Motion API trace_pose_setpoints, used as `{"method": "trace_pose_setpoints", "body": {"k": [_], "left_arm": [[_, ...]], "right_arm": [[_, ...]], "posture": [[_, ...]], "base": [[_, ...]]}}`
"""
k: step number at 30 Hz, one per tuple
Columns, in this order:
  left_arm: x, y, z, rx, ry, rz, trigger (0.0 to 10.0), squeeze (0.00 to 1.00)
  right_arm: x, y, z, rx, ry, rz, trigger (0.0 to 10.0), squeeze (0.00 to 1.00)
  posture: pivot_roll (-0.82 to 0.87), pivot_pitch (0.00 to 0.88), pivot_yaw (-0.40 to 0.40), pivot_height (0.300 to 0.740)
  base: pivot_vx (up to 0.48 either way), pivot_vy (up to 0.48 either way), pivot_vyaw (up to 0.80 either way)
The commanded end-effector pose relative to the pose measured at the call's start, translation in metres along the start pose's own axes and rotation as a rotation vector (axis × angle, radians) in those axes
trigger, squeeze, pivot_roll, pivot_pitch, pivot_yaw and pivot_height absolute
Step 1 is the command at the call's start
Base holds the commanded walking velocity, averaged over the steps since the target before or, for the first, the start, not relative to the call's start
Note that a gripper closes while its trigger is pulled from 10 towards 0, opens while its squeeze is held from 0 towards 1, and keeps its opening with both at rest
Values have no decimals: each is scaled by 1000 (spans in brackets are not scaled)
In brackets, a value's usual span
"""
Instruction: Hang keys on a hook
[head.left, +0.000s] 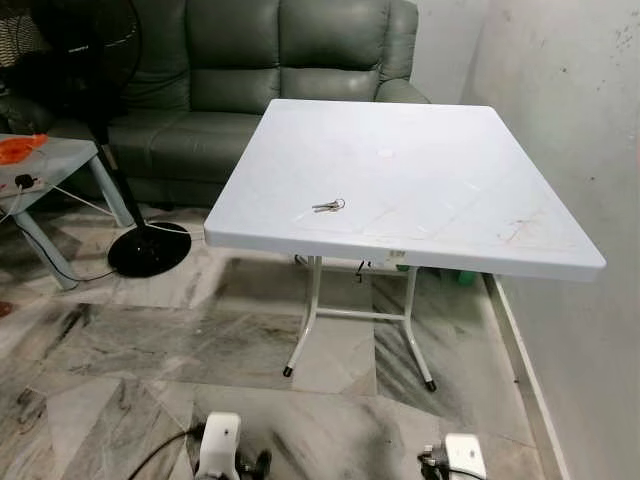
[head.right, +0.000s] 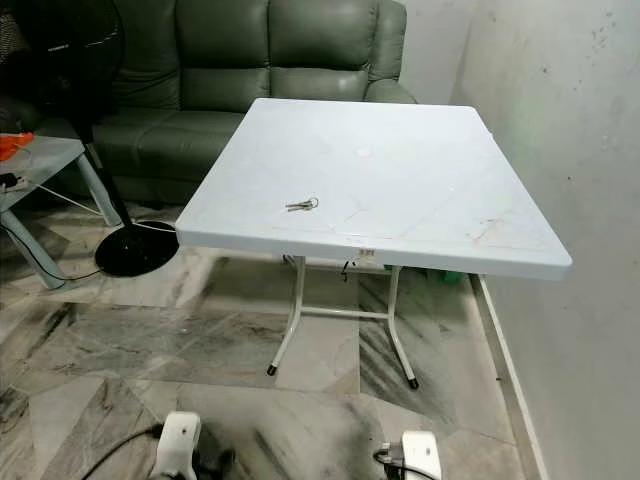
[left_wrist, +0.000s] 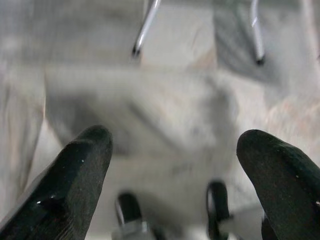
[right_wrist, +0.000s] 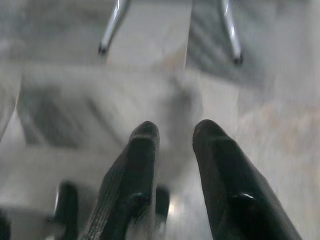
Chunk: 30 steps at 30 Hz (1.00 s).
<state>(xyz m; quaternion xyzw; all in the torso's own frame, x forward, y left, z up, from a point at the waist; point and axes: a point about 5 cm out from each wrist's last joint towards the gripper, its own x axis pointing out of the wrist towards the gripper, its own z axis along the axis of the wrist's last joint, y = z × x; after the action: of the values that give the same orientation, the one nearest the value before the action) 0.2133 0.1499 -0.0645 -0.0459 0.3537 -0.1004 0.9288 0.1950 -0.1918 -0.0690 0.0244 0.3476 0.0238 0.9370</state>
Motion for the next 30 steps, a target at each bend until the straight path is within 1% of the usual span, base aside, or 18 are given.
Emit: {"method": "trace_pose_setpoints", "body": {"k": [1,2,3,6,7,8,9,11,13,14,17,19,20,21,26,27,28,30], "left_arm": [[1,3,14,30,-69,-24,10000,0],[2,2,28,69,-151,-67,10000,0],[2,1,37,92,-202,-94,10000,0],[1,0,49,68,-285,-128,10000,0],[1,0,49,68,-285,-128,10000,0],[0,-1,60,73,-344,-131,10000,0],[0,-1,74,46,-422,-122,10000,0],[-1,0,80,32,-450,-111,10000,0],[-1,0,88,49,-478,-70,10000,0],[-2,0,98,44,-510,-46,10000,0],[-3,-6,112,42,-566,-70,10000,0],[-6,-8,124,35,-612,-52,10000,0],[-8,-11,132,23,-642,-56,10000,0],[-13,-16,144,23,-691,-61,10000,0],[-24,-25,158,20,-760,-89,10000,0],[-29,-27,160,14,-782,-119,10000,0],[-38,-30,159,-1,-821,-166,10000,0],[-41,-30,157,5,-840,-180,10000,0]], "right_arm": [[2,-1,11,15,-65,16,10000,1000],[3,3,25,2,-160,66,10000,1000],[3,5,35,-12,-226,92,10000,1000],[3,10,46,-20,-308,130,10000,1000],[3,10,46,-20,-308,130,10000,1000],[1,13,54,-21,-364,150,10000,1000],[-1,16,64,-27,-442,165,10000,1000],[-2,17,69,-34,-470,166,10000,1000],[-5,17,76,-22,-523,161,10000,1000],[-8,18,85,-10,-577,151,10000,1000],[-10,19,95,1,-623,130,10000,1000],[-13,21,102,-5,-654,127,10000,1000],[-14,21,107,-6,-671,115,10000,1000],[-18,23,119,-23,-714,107,10000,1000],[-28,27,135,-58,-788,90,10000,1000],[-34,30,138,-47,-814,103,10000,1000],[-44,36,141,-26,-852,133,10000,1000],[-49,39,140,-20,-863,143,10000,1000]], "posture": [[-11,0,-13,740],[-10,0,-17,740],[-10,0,-20,740],[-9,0,-22,740],[-9,0,-22,740],[-10,0,-25,740],[-10,0,-25,740],[-10,0,-25,740],[-11,0,-21,740],[-10,0,-22,740],[-11,0,-20,740],[-15,0,-19,740],[-15,0,-19,740],[-17,0,-19,740],[-19,0,-20,740],[-19,0,-19,740],[-20,0,-13,740],[-20,0,-9,740]], "base": [[0,0,0],[0,0,0],[0,0,0],[0,0,0],[0,0,0],[0,0,0],[0,0,0],[0,0,0],[0,0,0],[0,0,0],[0,0,0],[0,0,0],[0,0,0],[0,0,0],[0,0,0],[0,0,0],[0,0,0],[0,0,0]]}}
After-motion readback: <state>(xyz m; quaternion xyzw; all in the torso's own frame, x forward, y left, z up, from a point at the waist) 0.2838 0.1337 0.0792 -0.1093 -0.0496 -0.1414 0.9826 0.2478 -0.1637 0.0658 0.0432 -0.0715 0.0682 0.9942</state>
